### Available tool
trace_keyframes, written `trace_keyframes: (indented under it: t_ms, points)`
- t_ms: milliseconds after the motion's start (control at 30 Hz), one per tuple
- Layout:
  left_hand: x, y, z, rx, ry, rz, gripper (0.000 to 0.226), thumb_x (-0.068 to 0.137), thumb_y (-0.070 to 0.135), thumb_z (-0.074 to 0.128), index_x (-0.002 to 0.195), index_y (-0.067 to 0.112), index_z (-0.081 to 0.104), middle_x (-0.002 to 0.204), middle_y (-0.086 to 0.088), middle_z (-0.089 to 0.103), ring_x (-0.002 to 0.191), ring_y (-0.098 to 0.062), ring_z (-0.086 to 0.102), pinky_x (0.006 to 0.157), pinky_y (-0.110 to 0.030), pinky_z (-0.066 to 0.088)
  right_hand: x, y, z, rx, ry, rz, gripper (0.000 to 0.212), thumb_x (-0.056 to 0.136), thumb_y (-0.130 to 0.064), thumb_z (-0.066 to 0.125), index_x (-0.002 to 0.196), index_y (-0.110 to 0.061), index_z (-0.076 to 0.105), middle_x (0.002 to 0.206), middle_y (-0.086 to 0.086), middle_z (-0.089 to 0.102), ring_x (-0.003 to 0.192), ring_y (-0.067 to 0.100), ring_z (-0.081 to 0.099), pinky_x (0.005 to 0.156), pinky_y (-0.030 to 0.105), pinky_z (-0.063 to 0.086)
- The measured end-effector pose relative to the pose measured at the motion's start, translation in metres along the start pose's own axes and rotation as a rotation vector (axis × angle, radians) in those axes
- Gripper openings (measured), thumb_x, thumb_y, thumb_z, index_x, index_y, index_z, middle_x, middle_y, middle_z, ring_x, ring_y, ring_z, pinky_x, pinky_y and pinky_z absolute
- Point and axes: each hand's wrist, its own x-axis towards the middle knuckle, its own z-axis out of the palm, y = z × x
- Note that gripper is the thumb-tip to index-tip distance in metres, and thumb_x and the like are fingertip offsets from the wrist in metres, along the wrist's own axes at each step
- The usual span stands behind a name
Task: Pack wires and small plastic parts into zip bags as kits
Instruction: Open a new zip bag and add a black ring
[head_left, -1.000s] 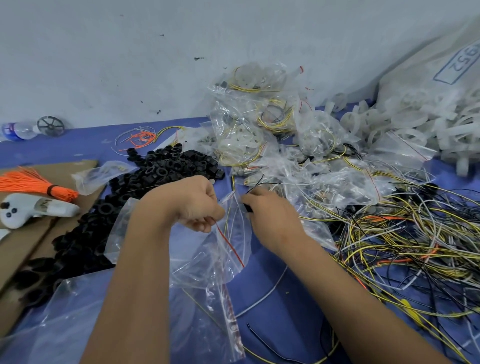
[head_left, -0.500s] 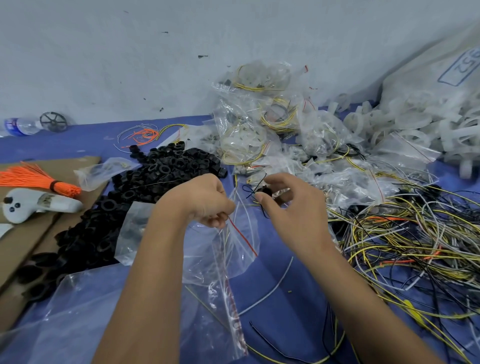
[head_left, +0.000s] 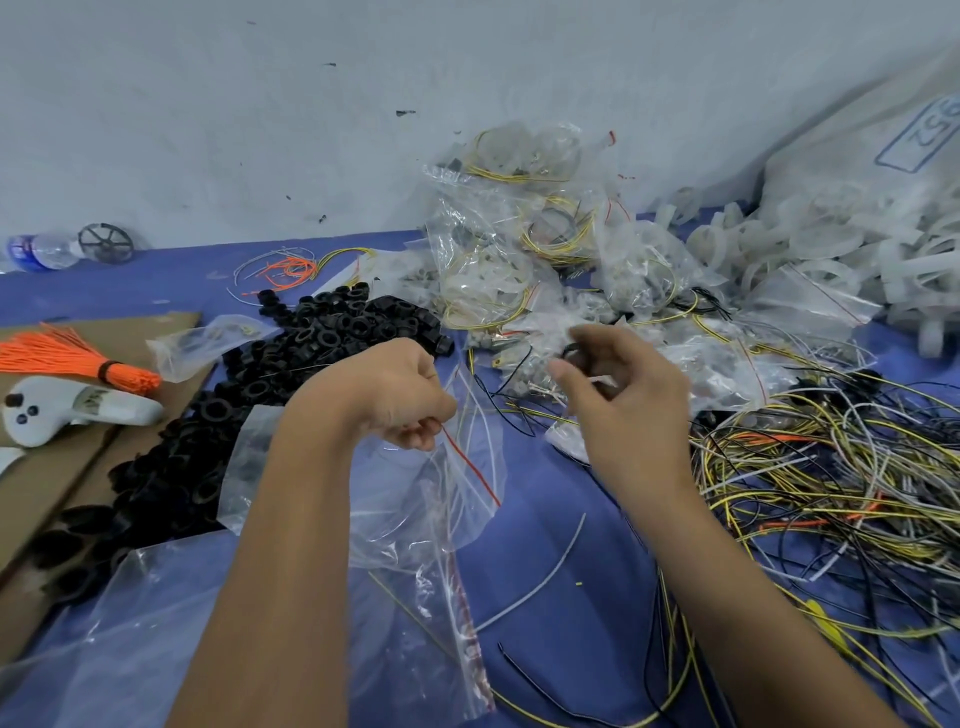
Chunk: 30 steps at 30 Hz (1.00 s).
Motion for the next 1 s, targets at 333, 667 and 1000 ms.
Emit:
trace_keyframes:
  t_ms: [333,667,1000]
  points:
    - [-0.009,0.007,-0.008,0.071,-0.032,0.072,0.015,0.089,-0.005,0.060,0.079,0.004,0.054,0.049,-0.004,0.063,0.039,-0.014,0.060,0.038,-0.018,0.043,-0.018,-0.002,0.027,-0.276,-0.578,0.180,0.021,0.080,-0.008,0.081,0.085,-0.011,0.061,0.065,0.010,0.070,0.046,0.020,0.067,0.050,0.041,0.059]
    - [-0.024,0.022,-0.004,0.003,-0.116,0.189,0.014,0.087,-0.004,0.061,0.082,0.007,0.054,0.058,-0.011,0.067,0.046,-0.021,0.062,0.041,-0.022,0.047,-0.014,-0.016,0.039,0.151,-0.751,0.322,0.019,0.083,0.012,0.067,0.101,0.008,0.064,0.083,0.025,0.072,0.065,0.022,0.066,0.053,0.024,0.051]
    - [-0.018,0.015,-0.004,-0.021,-0.076,0.095,0.017,0.092,-0.009,0.055,0.081,0.004,0.052,0.057,-0.010,0.063,0.044,-0.019,0.064,0.041,-0.022,0.049,-0.012,-0.024,0.037,0.654,-0.216,0.531,0.013,0.098,0.002,0.055,0.097,-0.005,0.067,0.079,0.009,0.072,0.063,0.025,0.072,0.054,0.026,0.055]
